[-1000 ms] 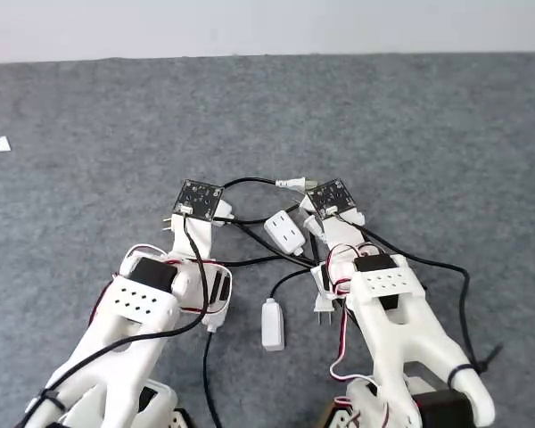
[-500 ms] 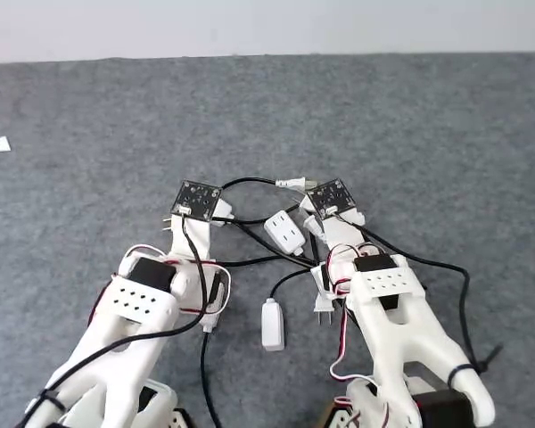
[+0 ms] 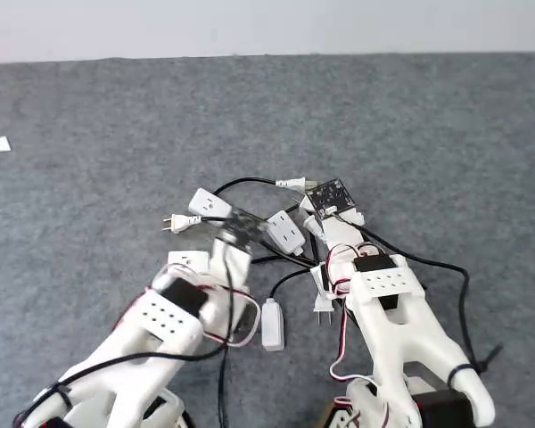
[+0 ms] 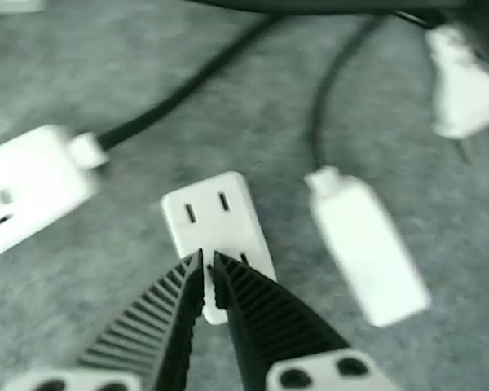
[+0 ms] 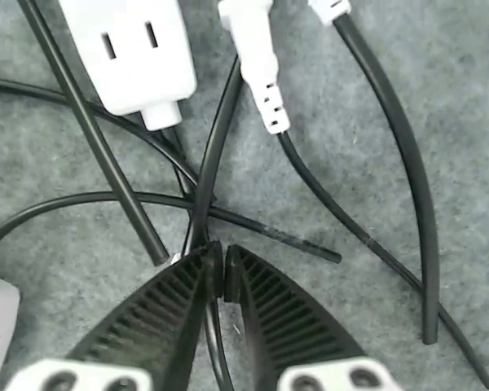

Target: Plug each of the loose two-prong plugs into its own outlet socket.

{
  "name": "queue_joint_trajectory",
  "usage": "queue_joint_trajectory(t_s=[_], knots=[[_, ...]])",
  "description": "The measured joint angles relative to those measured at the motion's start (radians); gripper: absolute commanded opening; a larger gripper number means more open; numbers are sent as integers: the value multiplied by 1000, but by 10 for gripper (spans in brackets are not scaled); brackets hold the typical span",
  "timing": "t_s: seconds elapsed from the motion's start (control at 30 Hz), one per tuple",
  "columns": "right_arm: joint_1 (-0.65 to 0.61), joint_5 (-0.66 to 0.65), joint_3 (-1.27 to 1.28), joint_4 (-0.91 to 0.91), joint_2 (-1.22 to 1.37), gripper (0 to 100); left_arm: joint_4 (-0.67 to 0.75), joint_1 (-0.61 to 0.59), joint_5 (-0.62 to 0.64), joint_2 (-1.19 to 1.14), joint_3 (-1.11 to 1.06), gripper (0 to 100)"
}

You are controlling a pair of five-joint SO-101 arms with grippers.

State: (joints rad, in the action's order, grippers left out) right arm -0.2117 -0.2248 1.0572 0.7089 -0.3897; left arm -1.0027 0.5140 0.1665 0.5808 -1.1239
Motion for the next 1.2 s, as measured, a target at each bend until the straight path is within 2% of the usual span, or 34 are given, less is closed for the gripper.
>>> queue_joint_trajectory(t_s=[0.17,0.4,0.5,0.6,0.8,0.93,1.03,1.2], knots=[[0,0,0,0,0,19,0,89,0,0,0,12],[0,0,0,0,0,15,3,98,0,0,0,12],[0,0,0,6,-3,15,-3,58,0,0,6,12],[-5,3,2,57,-80,16,-89,2,0,32,51,12],[-98,21,129,63,-333,24,-101,-80,0,310,-23,12],[-106,89,132,77,-367,93,-91,-127,0,434,-54,12],[-115,98,130,77,-318,104,-80,-173,0,416,-54,12],[-114,98,55,83,-143,73,-49,-241,0,236,-8,12]])
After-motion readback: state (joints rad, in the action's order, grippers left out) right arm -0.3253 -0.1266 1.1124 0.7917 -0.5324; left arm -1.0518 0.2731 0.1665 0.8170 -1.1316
